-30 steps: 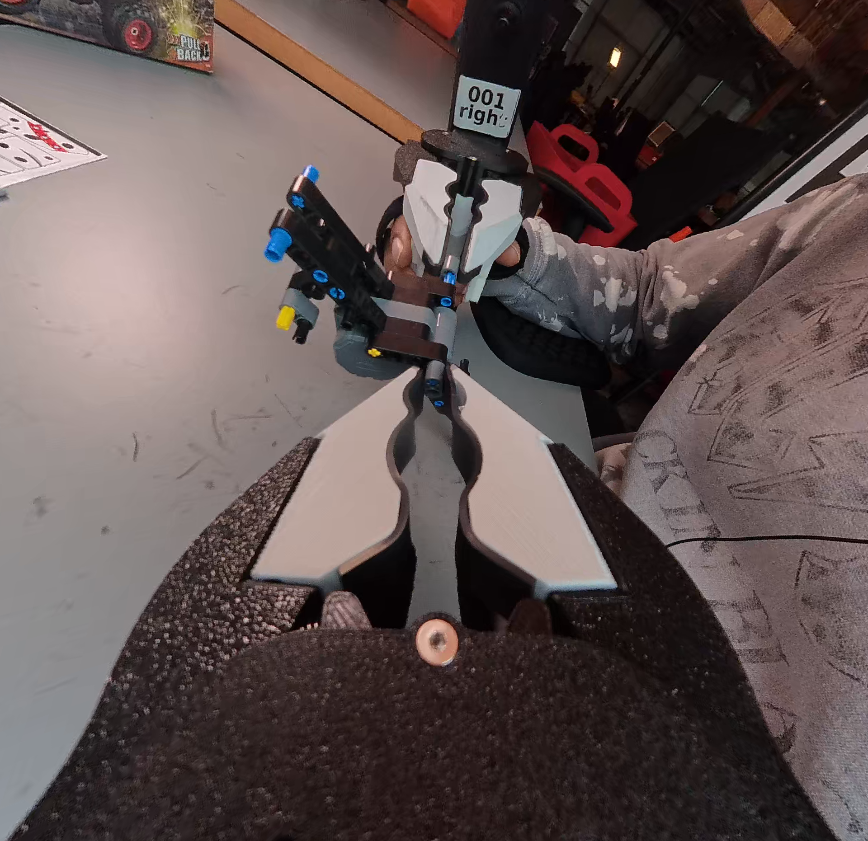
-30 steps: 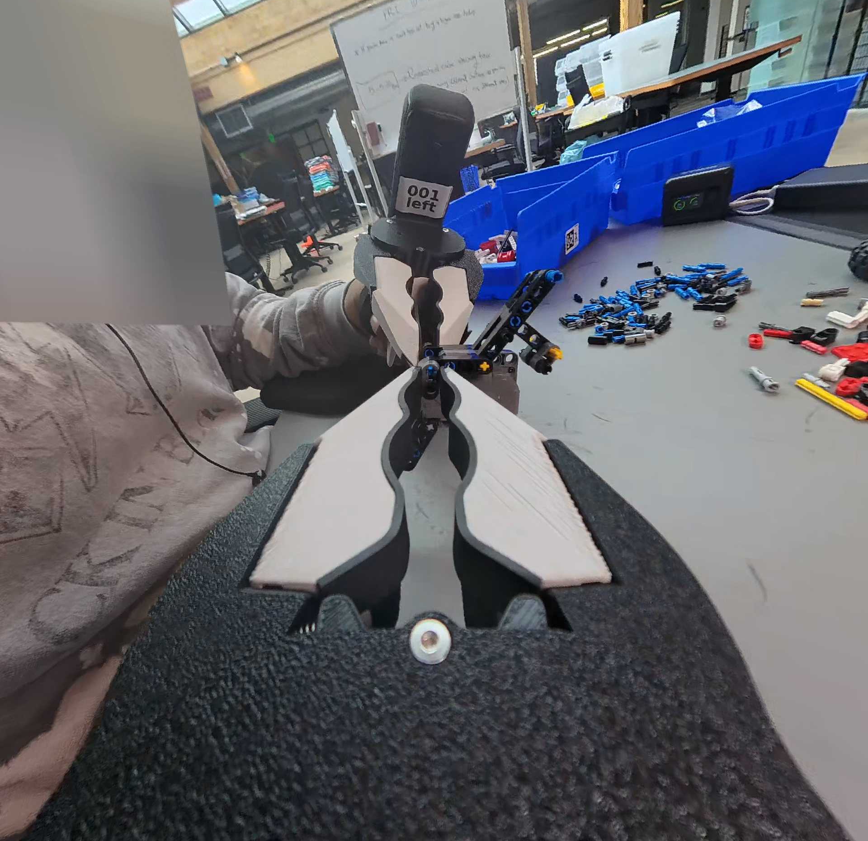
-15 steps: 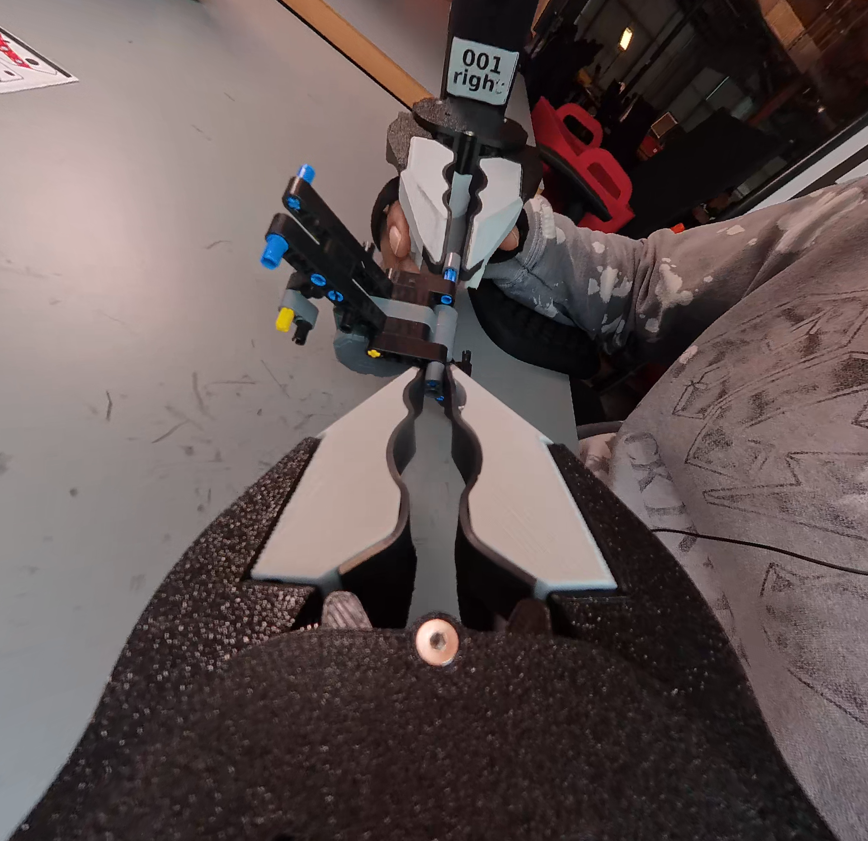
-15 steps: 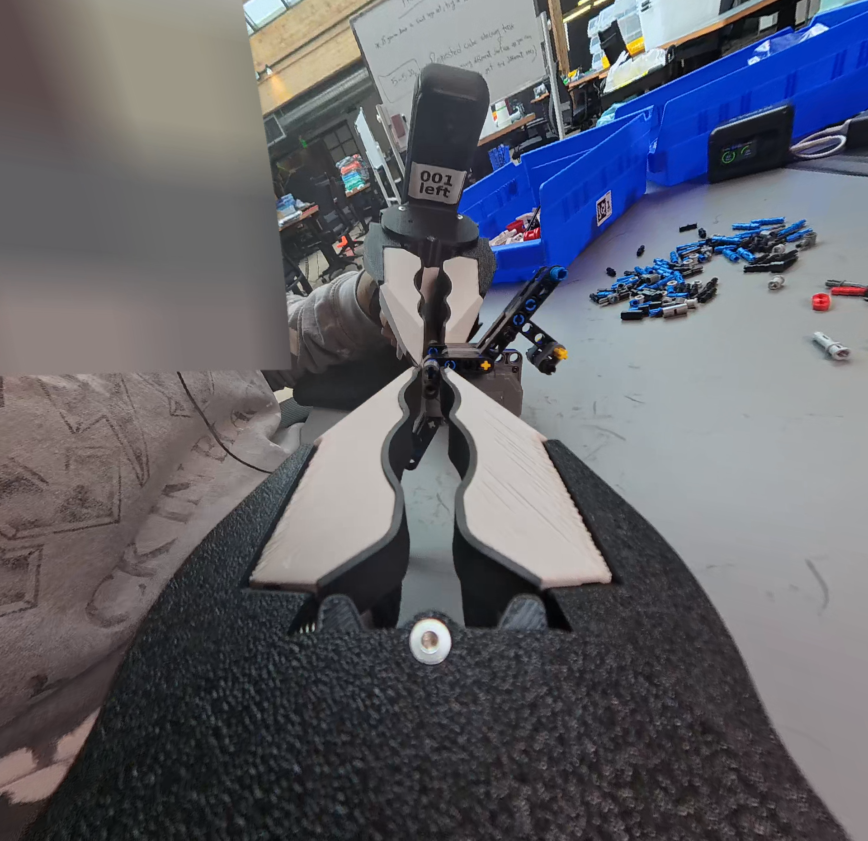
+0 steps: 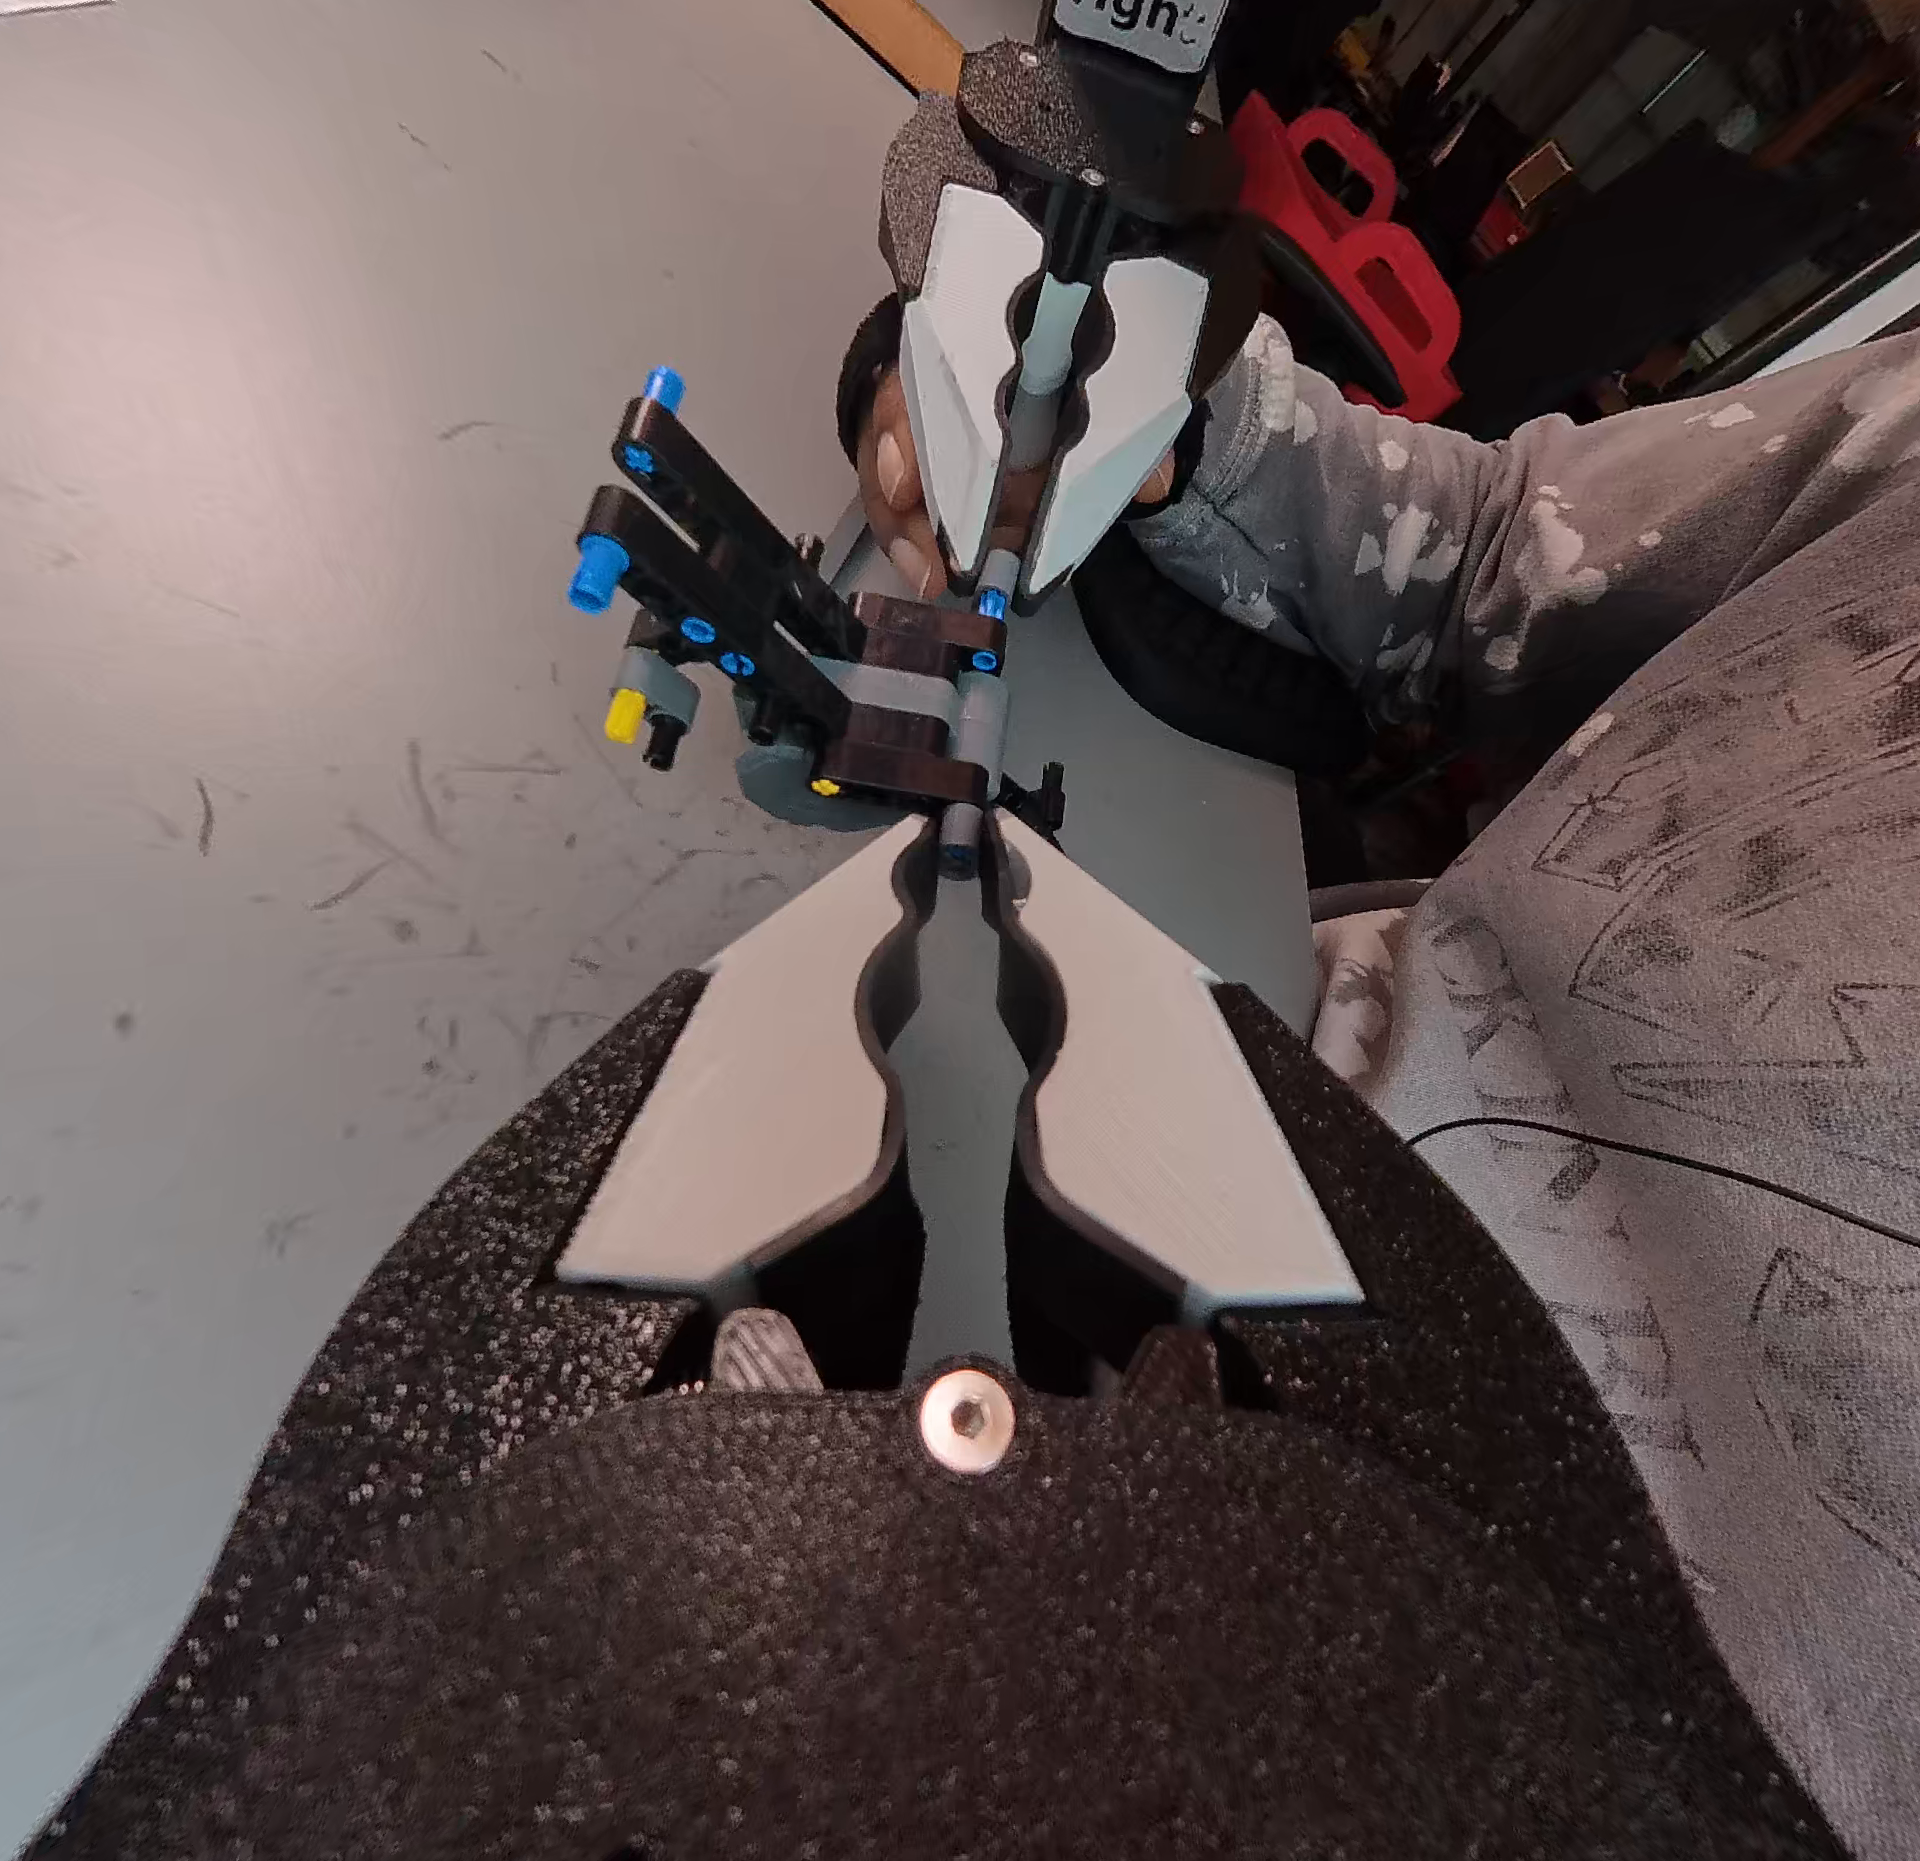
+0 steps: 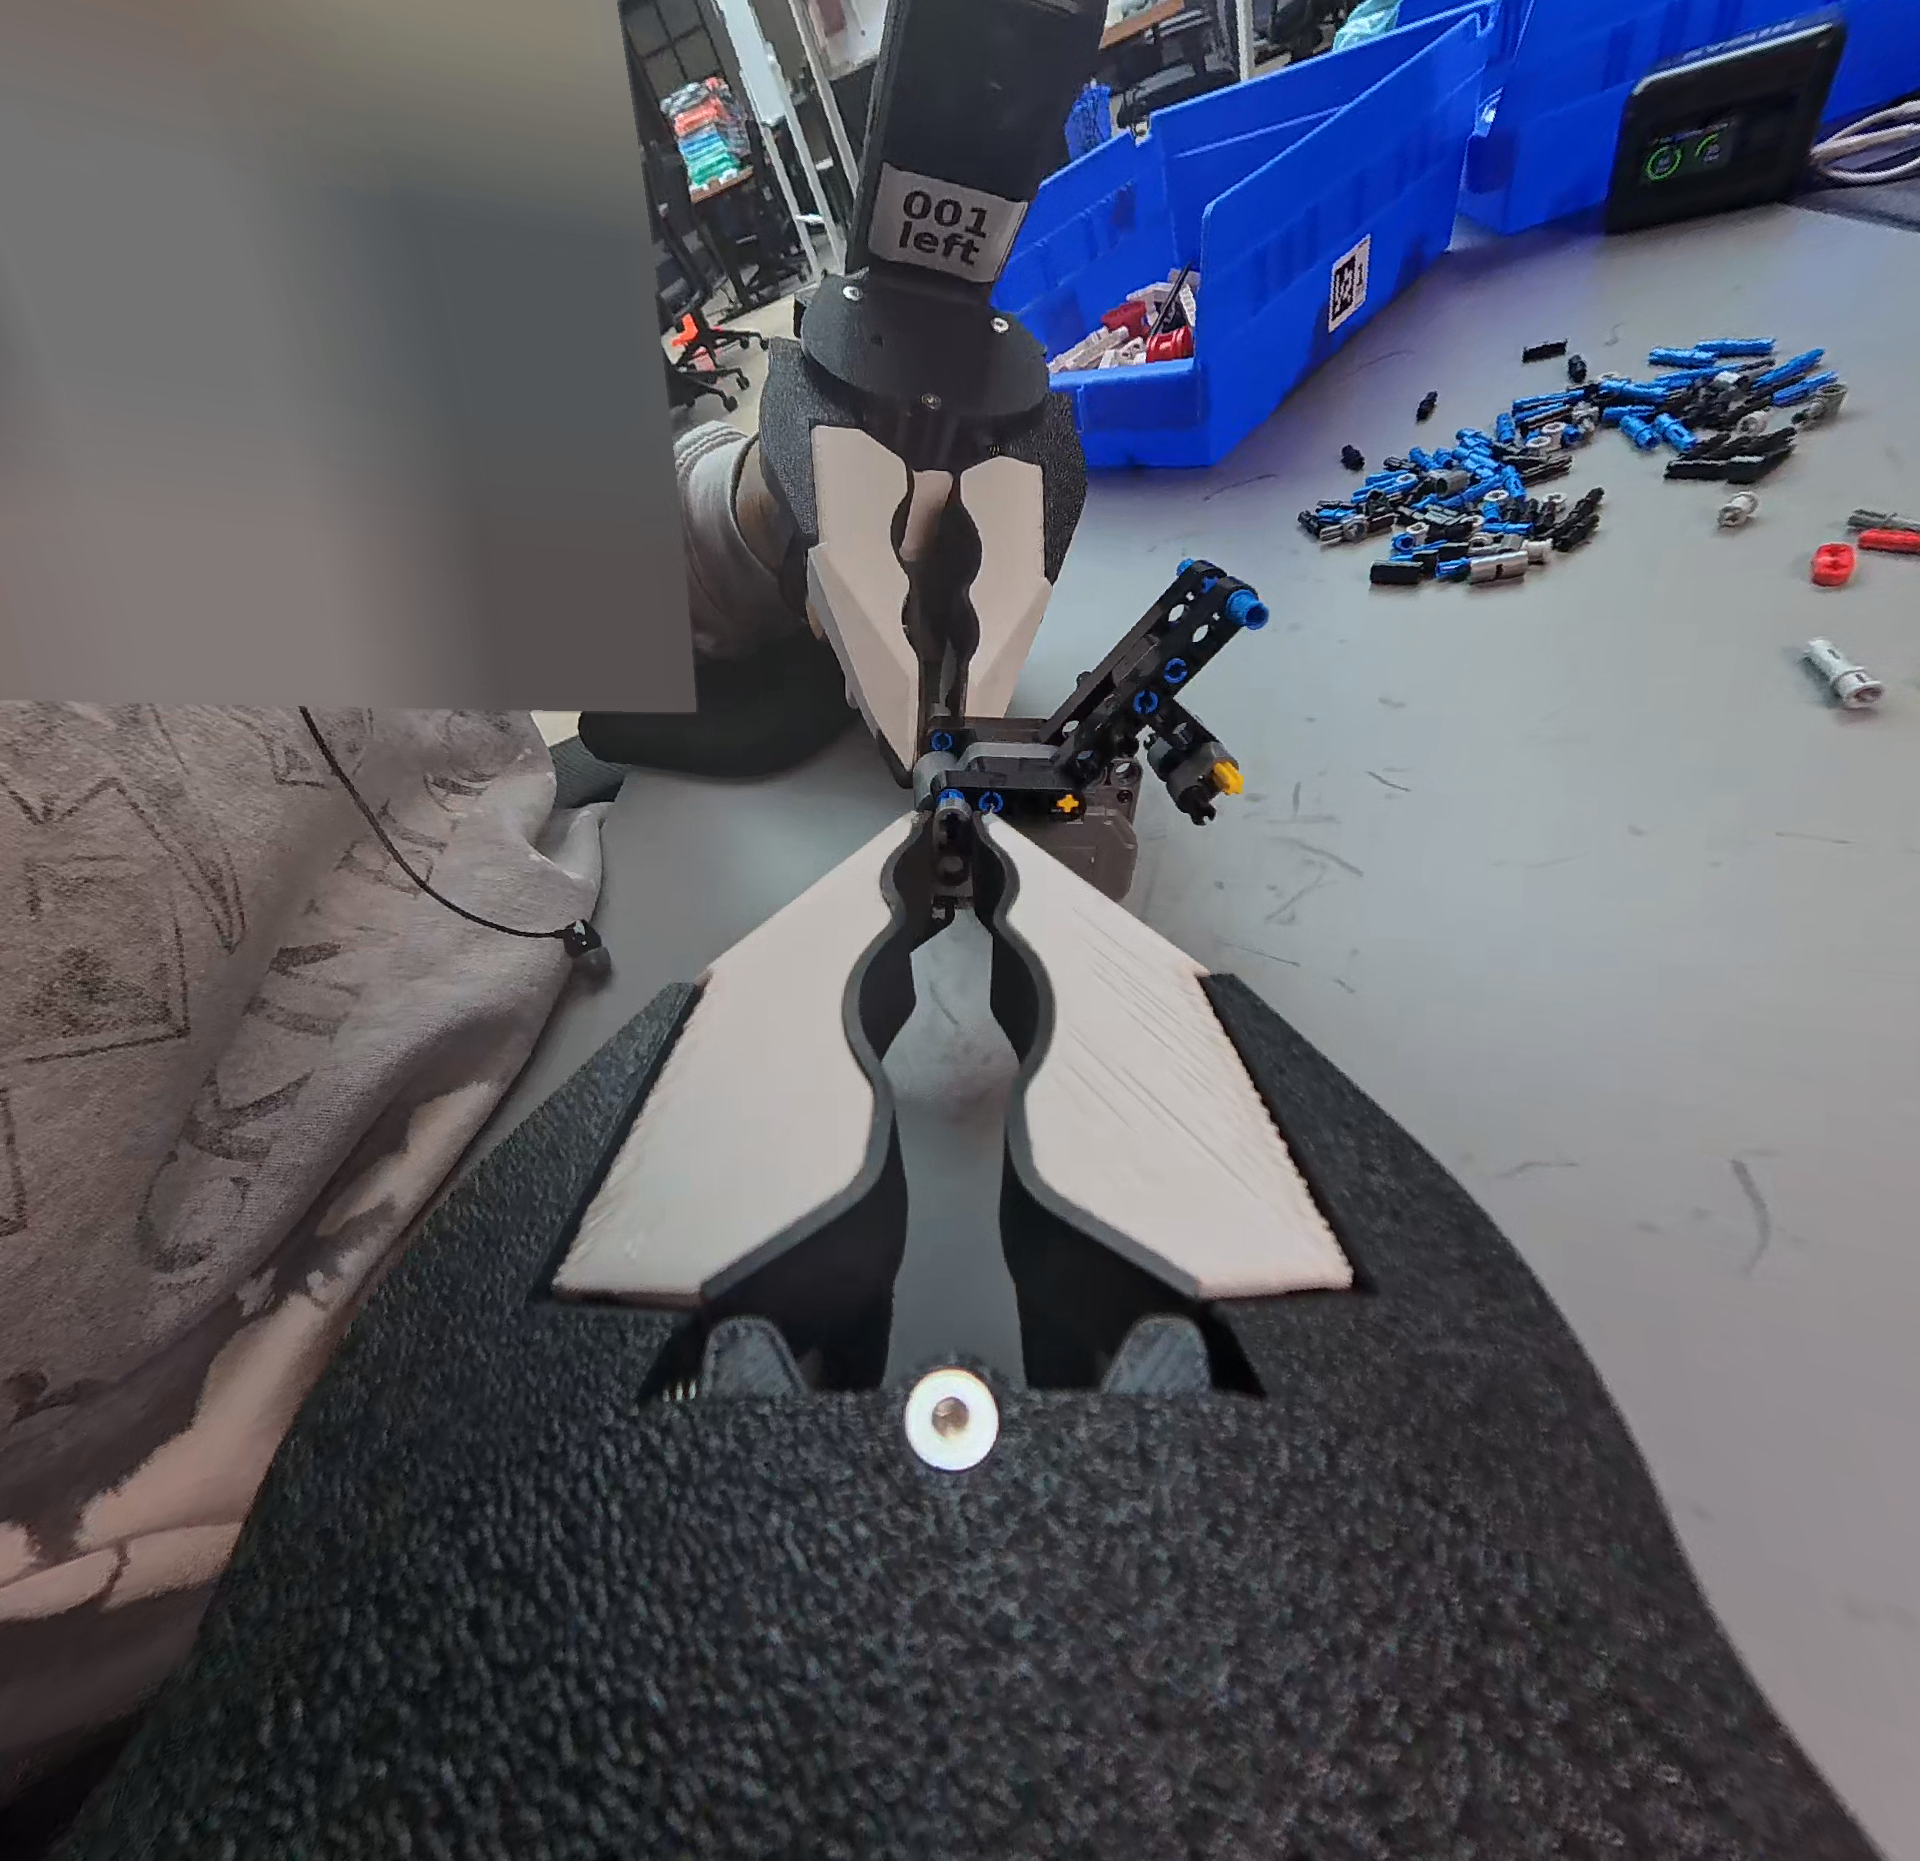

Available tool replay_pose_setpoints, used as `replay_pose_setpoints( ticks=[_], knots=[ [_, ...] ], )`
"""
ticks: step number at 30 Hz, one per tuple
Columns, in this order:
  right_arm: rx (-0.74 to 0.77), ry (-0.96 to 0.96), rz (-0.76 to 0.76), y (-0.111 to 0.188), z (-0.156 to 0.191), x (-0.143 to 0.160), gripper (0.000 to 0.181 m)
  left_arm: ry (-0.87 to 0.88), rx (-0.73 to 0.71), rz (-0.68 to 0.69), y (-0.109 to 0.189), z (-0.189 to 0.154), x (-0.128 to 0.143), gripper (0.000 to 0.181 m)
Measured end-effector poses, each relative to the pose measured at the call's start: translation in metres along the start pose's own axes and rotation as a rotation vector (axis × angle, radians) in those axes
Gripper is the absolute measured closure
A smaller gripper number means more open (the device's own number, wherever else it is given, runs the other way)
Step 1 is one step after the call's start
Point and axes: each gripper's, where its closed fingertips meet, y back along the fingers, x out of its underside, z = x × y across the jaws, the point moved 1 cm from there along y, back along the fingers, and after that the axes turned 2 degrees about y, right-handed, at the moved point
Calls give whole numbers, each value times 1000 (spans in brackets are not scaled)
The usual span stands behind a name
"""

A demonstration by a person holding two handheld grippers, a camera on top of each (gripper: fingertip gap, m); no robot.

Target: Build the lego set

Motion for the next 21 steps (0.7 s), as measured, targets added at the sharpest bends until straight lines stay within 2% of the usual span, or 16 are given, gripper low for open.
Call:
replay_pose_setpoints(
  ticks=[10, 15, 21],
  knots=[
    [6, 26, 10, -3, 2, 1, 175, -24, -13, 2, -1, -2, -2, 175],
    [28, 83, 115, -7, 1, 12, 175, -128, -104, 114, 0, 3, 8, 175],
    [84, 245, 323, -14, 2, 28, 175, -241, -184, 290, 0, 7, 21, 175]
  ],
)
